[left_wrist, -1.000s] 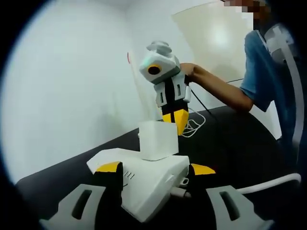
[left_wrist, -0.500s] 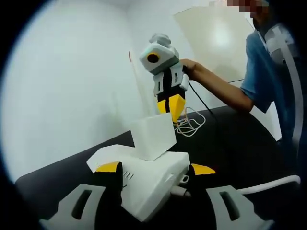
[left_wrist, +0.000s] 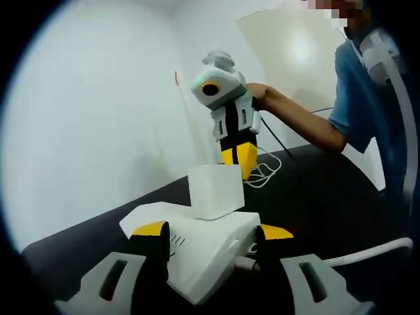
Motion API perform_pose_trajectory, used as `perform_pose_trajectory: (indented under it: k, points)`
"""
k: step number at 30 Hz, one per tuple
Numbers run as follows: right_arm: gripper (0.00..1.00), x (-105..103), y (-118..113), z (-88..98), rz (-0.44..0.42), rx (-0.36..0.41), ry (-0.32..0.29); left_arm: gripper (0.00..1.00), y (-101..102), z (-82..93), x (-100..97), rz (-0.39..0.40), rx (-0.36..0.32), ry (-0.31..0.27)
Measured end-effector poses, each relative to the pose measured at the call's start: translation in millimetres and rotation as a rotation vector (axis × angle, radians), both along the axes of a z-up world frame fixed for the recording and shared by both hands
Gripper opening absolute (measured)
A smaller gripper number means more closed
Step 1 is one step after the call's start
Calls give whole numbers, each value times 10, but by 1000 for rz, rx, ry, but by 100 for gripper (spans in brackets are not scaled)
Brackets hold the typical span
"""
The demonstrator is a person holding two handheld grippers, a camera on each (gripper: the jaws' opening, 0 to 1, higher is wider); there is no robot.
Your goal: Insert the desk lamp plug into the socket, turn on the power strip switch, turn on the lamp switch, then turn off the lamp switch, turn off the power strip switch, and remove the plug from the socket.
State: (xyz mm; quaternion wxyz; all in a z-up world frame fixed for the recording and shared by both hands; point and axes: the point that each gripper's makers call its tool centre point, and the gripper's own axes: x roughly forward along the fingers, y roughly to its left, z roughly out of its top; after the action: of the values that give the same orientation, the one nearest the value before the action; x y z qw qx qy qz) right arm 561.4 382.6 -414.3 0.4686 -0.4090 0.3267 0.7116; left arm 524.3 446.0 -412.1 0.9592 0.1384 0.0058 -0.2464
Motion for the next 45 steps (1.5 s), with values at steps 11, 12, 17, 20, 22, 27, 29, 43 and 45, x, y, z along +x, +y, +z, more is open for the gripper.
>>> perform_pose_trajectory:
  k: [11, 12, 17, 20, 22, 27, 29, 43, 45]
  points:
    - [4, 3, 4, 53, 5, 15, 1, 51, 30, -7, 1, 2, -2, 2]
    - [4, -14, 19, 94, -5, 32, 11, 51, 20, -5, 0, 3, -2, 3]
    - [3, -54, 120, 316, -23, 119, 14, 51, 80, -11, 2, 7, -9, 10]
    - [3, -67, 137, 358, -22, 135, -11, 51, 50, -2, 1, 8, -12, 11]
    - [3, -56, 135, 338, -21, 131, -21, 51, 63, -3, 3, 8, -12, 11]
    - [3, -30, 71, 244, -5, 94, -33, 51, 40, -5, 9, 2, -4, 5]
    - [3, -22, 30, 173, 3, 67, -29, 51, 34, -3, 11, 2, -3, 4]
    - [3, -29, 47, 270, -45, 83, 46, 51, 57, -2, 18, 5, -5, 5]
    - [3, -40, 58, 299, -47, 93, 39, 51, 66, -4, 19, 4, -5, 6]
